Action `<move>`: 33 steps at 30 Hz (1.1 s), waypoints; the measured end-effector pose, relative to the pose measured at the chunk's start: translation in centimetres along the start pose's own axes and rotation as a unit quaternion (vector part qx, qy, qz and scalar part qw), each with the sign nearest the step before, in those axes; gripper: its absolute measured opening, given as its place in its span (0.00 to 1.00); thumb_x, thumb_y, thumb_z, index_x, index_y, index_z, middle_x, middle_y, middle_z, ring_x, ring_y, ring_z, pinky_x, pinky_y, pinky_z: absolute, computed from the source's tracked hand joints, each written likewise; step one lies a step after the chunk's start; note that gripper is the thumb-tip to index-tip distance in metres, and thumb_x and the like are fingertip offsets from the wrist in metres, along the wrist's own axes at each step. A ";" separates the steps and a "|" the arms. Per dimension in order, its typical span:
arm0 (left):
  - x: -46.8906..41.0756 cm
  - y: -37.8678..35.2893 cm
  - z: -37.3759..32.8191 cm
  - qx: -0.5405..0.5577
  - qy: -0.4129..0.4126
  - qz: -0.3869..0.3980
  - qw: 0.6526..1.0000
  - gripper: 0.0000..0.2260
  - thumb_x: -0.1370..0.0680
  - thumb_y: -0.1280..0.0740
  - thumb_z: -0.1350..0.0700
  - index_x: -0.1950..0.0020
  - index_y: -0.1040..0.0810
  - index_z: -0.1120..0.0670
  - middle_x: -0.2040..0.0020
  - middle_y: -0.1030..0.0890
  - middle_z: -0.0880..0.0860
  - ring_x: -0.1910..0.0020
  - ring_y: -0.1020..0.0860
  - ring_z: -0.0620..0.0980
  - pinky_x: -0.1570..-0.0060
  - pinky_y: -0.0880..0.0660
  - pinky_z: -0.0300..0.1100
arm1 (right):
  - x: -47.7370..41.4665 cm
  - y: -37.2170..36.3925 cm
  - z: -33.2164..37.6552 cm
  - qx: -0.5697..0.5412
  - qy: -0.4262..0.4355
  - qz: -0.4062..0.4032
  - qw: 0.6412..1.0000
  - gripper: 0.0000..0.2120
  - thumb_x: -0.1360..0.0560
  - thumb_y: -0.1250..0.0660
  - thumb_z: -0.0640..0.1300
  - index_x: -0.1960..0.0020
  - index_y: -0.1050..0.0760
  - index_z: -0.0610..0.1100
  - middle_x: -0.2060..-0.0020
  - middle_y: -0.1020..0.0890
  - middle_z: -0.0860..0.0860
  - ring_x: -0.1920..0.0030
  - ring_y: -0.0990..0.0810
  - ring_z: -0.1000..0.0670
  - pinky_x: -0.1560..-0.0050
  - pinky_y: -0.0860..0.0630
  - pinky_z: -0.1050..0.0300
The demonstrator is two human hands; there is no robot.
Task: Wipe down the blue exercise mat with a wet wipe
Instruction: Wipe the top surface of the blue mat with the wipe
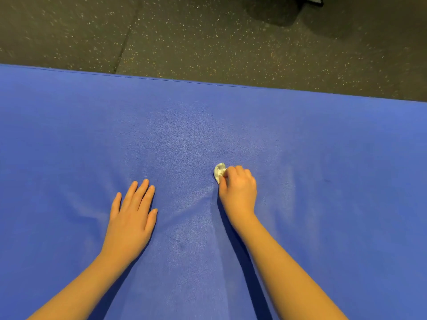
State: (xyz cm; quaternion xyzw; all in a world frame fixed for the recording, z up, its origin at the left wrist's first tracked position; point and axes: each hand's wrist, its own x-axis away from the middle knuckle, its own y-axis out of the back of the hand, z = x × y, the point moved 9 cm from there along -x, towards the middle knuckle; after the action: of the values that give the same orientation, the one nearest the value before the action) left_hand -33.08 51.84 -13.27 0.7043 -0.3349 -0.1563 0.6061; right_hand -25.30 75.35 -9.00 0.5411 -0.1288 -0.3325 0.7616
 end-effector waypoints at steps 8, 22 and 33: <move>2.7 -0.4 0.3 0.004 0.005 0.021 1.000 0.27 0.21 0.52 0.47 0.29 0.30 0.59 0.27 0.31 0.56 0.27 0.36 0.57 0.32 0.38 0.62 | 4.8 -2.0 2.9 -0.006 0.144 0.137 0.980 0.15 0.43 0.22 0.30 0.64 0.26 0.41 0.70 0.29 0.47 0.74 0.31 0.46 0.73 0.56 0.68; 6.3 -0.6 0.8 0.055 0.024 0.018 0.998 0.31 0.22 0.55 0.43 0.26 0.33 0.56 0.24 0.36 0.52 0.24 0.42 0.53 0.27 0.47 0.55 | 7.2 1.0 2.1 0.004 0.130 0.096 0.987 0.15 0.39 0.24 0.33 0.71 0.30 0.43 0.73 0.30 0.49 0.69 0.30 0.45 0.64 0.42 0.58; 10.5 0.3 0.3 0.093 0.042 0.040 0.994 0.37 0.27 0.61 0.37 0.23 0.39 0.52 0.22 0.43 0.47 0.23 0.49 0.46 0.26 0.57 0.46 | 11.9 0.3 5.0 -0.076 0.215 0.173 0.958 0.09 0.30 0.30 0.37 0.68 0.24 0.41 0.68 0.26 0.47 0.69 0.30 0.45 0.72 0.33 0.55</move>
State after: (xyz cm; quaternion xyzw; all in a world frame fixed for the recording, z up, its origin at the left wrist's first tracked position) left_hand -25.73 44.63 -11.05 0.7498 -0.3503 -0.0708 0.5569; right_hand -19.06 64.01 -8.74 0.5101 -0.0280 -0.0804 0.8559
